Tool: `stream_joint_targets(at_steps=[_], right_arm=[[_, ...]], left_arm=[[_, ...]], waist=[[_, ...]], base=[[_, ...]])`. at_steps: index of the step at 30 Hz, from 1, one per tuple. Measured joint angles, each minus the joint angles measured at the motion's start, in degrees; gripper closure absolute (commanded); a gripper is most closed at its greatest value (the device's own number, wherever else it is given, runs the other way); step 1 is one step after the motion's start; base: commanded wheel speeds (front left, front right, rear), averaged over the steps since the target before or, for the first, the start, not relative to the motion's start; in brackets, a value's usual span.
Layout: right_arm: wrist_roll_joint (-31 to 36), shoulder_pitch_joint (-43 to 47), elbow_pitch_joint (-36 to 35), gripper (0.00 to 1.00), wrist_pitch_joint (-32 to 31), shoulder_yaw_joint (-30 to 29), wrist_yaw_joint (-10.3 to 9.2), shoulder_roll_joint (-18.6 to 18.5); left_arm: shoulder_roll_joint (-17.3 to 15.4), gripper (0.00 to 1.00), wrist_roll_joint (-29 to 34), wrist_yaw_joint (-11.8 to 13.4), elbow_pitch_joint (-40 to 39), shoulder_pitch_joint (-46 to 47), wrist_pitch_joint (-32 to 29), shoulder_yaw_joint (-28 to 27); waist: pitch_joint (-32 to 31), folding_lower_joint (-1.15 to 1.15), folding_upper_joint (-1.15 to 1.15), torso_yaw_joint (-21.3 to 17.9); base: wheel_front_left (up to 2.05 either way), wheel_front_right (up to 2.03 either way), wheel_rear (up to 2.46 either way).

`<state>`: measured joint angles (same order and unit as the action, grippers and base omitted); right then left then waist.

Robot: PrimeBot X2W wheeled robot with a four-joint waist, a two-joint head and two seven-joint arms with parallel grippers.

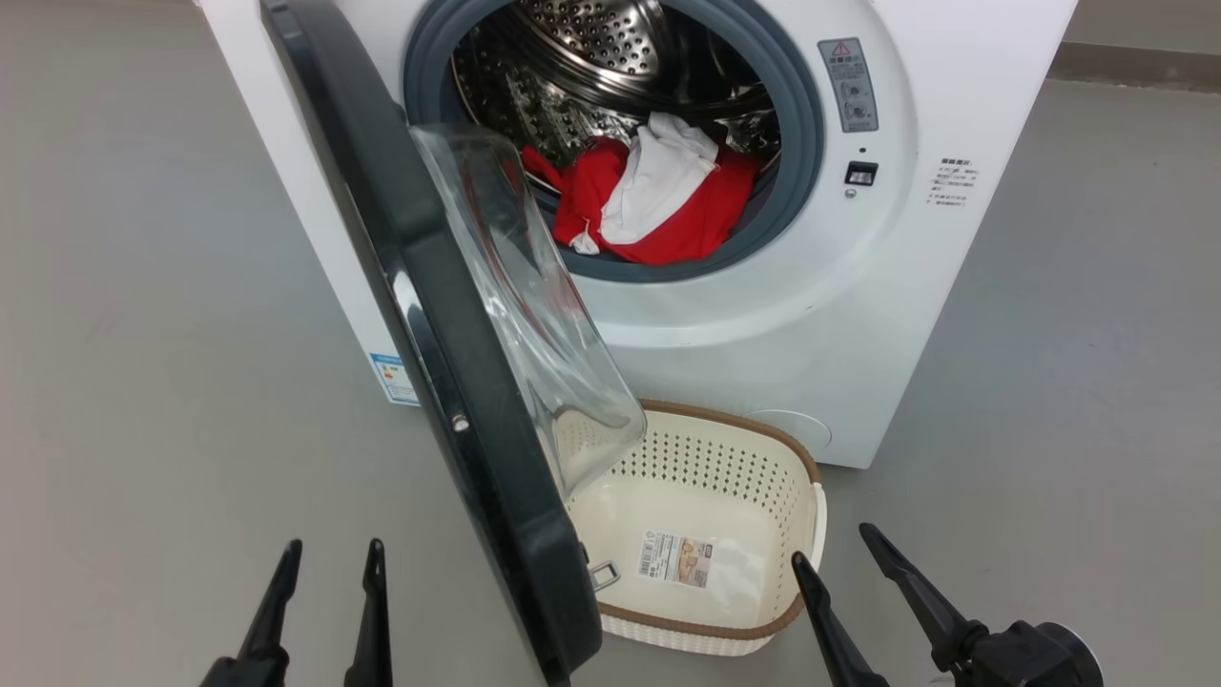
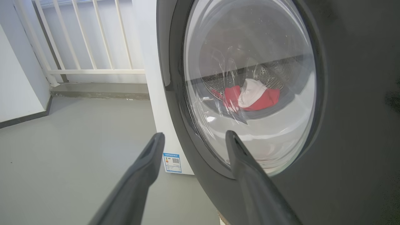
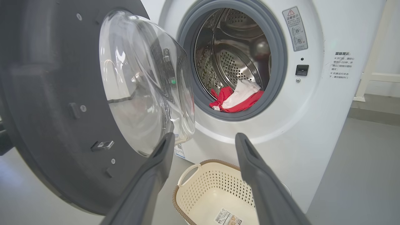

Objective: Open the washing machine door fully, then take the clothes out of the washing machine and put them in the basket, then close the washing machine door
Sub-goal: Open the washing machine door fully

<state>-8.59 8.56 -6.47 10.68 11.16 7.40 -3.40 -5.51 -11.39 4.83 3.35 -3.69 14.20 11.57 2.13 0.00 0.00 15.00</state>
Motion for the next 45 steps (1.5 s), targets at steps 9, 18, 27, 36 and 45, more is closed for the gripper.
stream_joint_targets(at_steps=[9,18,27,36,45], right_arm=[[-0.1,0.0,-0.1,0.00,-0.1,-0.4,0.00,0.3],[-0.4,0.0,0.0,0.00,-0.3,-0.4,0.00,0.4],[-0.6,0.0,0.0,0.00,-0.3,-0.4,0.00,0.4],[-0.7,0.0,0.0,0.00,-0.3,-0.7,0.00,0.5],[-0.8,0.0,0.0,0.00,-0.2,-1.0,0.00,0.5]], left_arm=[[-0.2,1.00,-0.6,0.8,-2.3,-0.7,0.0,-0.5],[-1.6,1.00,1.1,3.4,-13.3,-0.7,0.1,-2.0],[-3.6,1.00,4.7,4.5,-28.6,-0.3,-1.8,-1.2],[-3.8,1.00,5.2,0.4,-37.2,4.0,-8.6,6.8],[-2.1,1.00,4.2,-2.1,-38.5,5.8,-15.3,15.1]], waist=[[-0.3,0.00,0.00,0.6],[-0.3,0.00,0.00,0.9],[-0.3,0.00,0.00,0.6],[-0.1,0.00,0.00,0.3],[0.2,0.00,0.00,0.1]], base=[[0.00,0.00,0.00],[0.00,0.00,0.00],[0.00,0.00,0.00],[0.00,0.00,0.00],[0.00,0.00,0.00]])
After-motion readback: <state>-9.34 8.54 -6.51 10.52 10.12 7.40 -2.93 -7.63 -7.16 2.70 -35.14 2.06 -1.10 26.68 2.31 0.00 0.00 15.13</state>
